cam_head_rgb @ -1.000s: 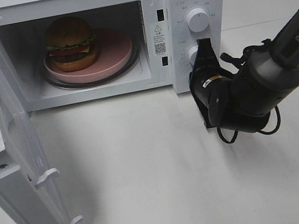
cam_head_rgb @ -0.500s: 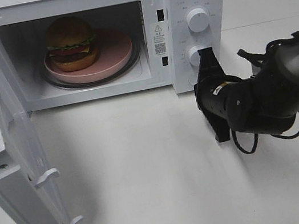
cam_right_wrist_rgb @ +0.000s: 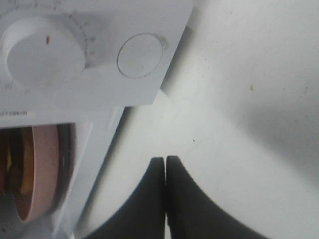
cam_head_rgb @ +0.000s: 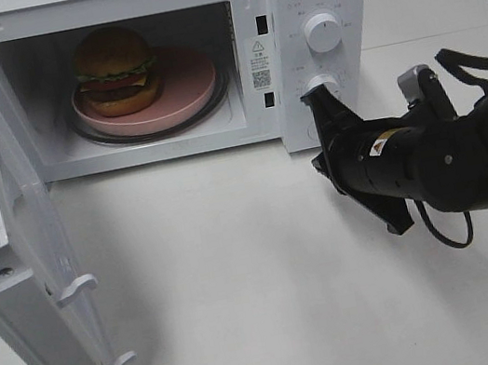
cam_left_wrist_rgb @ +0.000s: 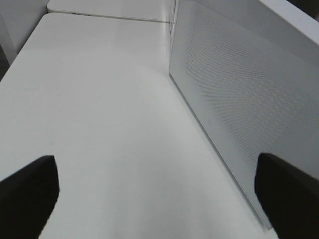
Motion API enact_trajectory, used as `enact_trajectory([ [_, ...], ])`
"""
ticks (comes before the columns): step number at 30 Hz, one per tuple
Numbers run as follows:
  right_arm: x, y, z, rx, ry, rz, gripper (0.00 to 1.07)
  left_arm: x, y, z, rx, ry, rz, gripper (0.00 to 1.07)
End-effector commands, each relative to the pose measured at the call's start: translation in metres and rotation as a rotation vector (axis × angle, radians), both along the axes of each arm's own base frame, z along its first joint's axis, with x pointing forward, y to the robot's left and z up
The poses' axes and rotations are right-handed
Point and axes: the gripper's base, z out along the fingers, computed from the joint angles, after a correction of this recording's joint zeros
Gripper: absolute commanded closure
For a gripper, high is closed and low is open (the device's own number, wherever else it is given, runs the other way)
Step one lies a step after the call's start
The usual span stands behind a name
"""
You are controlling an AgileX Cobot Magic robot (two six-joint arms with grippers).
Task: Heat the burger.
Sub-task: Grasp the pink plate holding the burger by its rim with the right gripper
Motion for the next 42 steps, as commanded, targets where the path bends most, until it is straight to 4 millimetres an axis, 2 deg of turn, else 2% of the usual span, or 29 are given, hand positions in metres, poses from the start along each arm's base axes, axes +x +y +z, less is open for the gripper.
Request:
enact_trajectory([
  [1, -0.005, 0.001, 0.010, -0.129, 0.008, 0.173, 1.05, 0.000, -0.001, 0.001, -0.007, -0.018, -0.004, 0.07],
  [11, -0.022, 0.002, 0.024, -0.357, 0.057, 0.496, 1.04, 0.000, -0.001, 0.001, -0.007, -0.018, -0.004, 0.07],
  [13, -0.023, 0.003, 0.026, -0.375, 0.053, 0.526, 1.04, 0.000, -0.001, 0.001, -0.007, -0.018, -0.004, 0.07],
  [17, -0.019, 0.013, 0.041, -0.466, 0.057, 0.730, 1.04, 0.000, -0.001, 0.001, -0.007, -0.018, -0.004, 0.07],
  [18, -0.019, 0.013, 0.041, -0.466, 0.057, 0.730, 1.04, 0.000, -0.001, 0.001, -0.007, -0.018, -0.004, 0.07],
  [20, -0.017, 0.020, 0.049, -0.522, 0.058, 0.871, 1.04, 0.000, -0.001, 0.001, -0.007, -0.018, -0.004, 0.07],
  [21, -0.017, 0.020, 0.049, -0.522, 0.058, 0.871, 1.04, 0.000, -0.001, 0.001, -0.007, -0.018, -0.004, 0.07],
  [22, -0.014, 0.025, 0.055, -0.570, 0.044, 0.977, 1.03, 0.000, -0.001, 0.001, -0.007, -0.018, -0.004, 0.07],
  [23, -0.014, 0.025, 0.055, -0.570, 0.044, 0.977, 1.03, 0.000, -0.001, 0.001, -0.007, -0.018, -0.004, 0.07],
  [25, -0.011, 0.031, 0.066, -0.677, 0.004, 1.175, 1.02, 0.000, -0.001, 0.001, -0.007, -0.018, -0.004, 0.07],
  [26, -0.011, 0.031, 0.066, -0.677, 0.004, 1.175, 1.02, 0.000, -0.001, 0.001, -0.007, -0.018, -0.004, 0.07],
  [27, -0.010, 0.033, 0.073, -0.764, -0.028, 1.318, 1.02, 0.000, -0.001, 0.001, -0.007, -0.018, -0.004, 0.07],
  [29, -0.009, 0.034, 0.077, -0.803, -0.043, 1.387, 1.01, 0.000, -0.001, 0.001, -0.007, -0.018, -0.004, 0.07],
  [30, -0.008, 0.035, 0.084, -0.861, -0.064, 1.500, 1.01, 0.000, -0.001, 0.001, -0.007, -0.018, -0.004, 0.07],
  [32, -0.007, 0.036, 0.088, -0.887, -0.082, 1.545, 1.00, 0.000, -0.001, 0.001, -0.007, -0.018, -0.004, 0.07],
  [34, -0.004, 0.038, 0.100, -0.974, -0.136, 1.697, 0.99, 0.000, -0.001, 0.001, -0.007, -0.018, -0.004, 0.07],
  [36, -0.003, 0.038, 0.102, -0.998, -0.149, 1.727, 0.99, 0.000, -0.001, 0.001, -0.007, -0.018, -0.004, 0.07],
  [37, -0.002, 0.038, 0.106, -1.063, -0.191, 1.806, 0.98, 0.000, -0.001, 0.001, -0.007, -0.018, -0.004, 0.07],
  [40, -0.001, 0.038, 0.107, -1.093, -0.210, 1.848, 0.98, 0.000, -0.001, 0.001, -0.007, -0.018, -0.004, 0.07],
  [42, 0.001, 0.035, 0.110, -1.242, -0.298, 2.021, 0.97, 0.000, -0.001, 0.001, -0.007, -0.018, -0.004, 0.07],
])
